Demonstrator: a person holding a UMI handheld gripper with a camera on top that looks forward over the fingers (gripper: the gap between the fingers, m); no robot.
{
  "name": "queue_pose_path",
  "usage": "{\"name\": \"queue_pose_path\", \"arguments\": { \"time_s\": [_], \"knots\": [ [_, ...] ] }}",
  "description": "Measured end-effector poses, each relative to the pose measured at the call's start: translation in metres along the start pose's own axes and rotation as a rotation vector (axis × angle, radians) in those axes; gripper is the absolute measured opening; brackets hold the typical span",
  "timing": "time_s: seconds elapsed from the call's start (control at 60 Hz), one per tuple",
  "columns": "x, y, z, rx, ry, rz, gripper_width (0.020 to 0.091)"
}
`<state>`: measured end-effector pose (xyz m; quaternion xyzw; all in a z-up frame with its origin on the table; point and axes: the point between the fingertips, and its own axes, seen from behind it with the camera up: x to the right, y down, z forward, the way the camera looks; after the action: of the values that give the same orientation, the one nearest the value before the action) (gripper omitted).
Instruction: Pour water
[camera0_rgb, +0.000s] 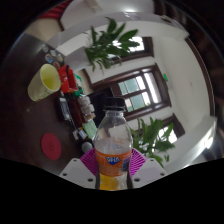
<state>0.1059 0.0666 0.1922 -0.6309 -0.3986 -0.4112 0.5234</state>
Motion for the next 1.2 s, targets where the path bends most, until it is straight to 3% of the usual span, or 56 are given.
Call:
{"name": "queue_pose_path", "arguments": {
  "time_s": [0.283,0.7,0.9,1.05,1.2],
  "knots": [
    [-0.045,-0.098,0.034,0.063,-0.004,-0.522,0.0358],
    [-0.065,-0.136,0.061,0.068,0.070,-0.995,0.0357],
    [-0.047,-0.139,0.048,0.067,0.059,-0.777,0.0355],
    [-0.028,-0.131,0.028,0.039,-0.030,-0.211,0.0353],
    [-0.004,-0.123,0.022,0.084,-0.119,0.379,0.0354]
  ]
}}
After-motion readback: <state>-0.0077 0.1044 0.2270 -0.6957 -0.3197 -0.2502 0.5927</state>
